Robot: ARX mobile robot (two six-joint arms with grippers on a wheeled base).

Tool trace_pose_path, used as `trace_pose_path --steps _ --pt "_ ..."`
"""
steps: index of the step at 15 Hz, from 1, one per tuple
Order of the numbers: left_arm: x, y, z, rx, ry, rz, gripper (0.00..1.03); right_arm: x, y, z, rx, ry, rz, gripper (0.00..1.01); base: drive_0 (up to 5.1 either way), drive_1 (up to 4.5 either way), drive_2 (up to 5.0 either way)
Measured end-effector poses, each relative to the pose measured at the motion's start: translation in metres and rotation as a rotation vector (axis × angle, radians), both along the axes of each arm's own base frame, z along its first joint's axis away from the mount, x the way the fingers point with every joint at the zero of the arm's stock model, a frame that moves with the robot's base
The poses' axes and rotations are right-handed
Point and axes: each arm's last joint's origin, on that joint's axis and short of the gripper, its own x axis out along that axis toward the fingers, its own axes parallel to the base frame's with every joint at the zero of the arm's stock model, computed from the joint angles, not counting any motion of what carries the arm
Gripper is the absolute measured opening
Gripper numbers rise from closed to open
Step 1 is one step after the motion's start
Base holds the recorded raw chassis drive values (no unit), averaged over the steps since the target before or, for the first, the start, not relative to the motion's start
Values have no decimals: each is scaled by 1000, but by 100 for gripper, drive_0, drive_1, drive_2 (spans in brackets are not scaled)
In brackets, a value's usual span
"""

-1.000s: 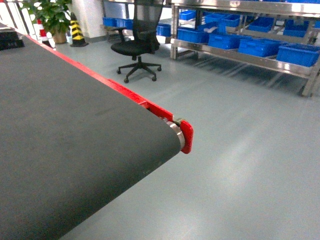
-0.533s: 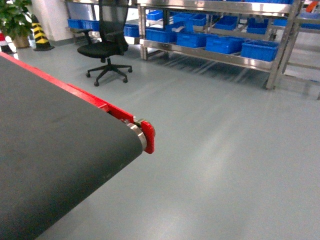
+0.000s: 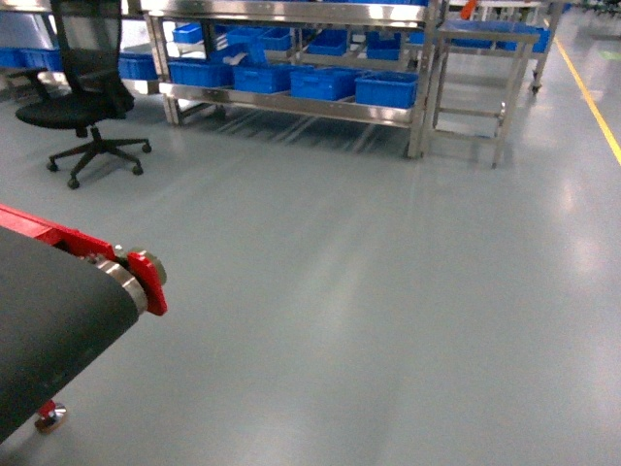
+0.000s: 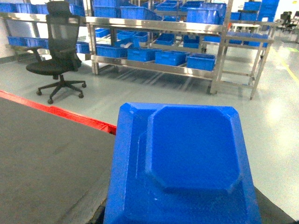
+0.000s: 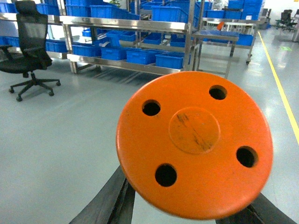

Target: Sort blue parts and orange caps into right shelf containers

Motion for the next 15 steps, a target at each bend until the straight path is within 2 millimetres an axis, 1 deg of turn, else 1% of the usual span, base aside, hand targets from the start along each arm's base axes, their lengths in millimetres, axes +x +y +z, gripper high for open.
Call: trace_pose_path --steps 15 --pt "0 0 0 0 -1 0 44 0 0 0 0 0 0 41 -161 -161 -161"
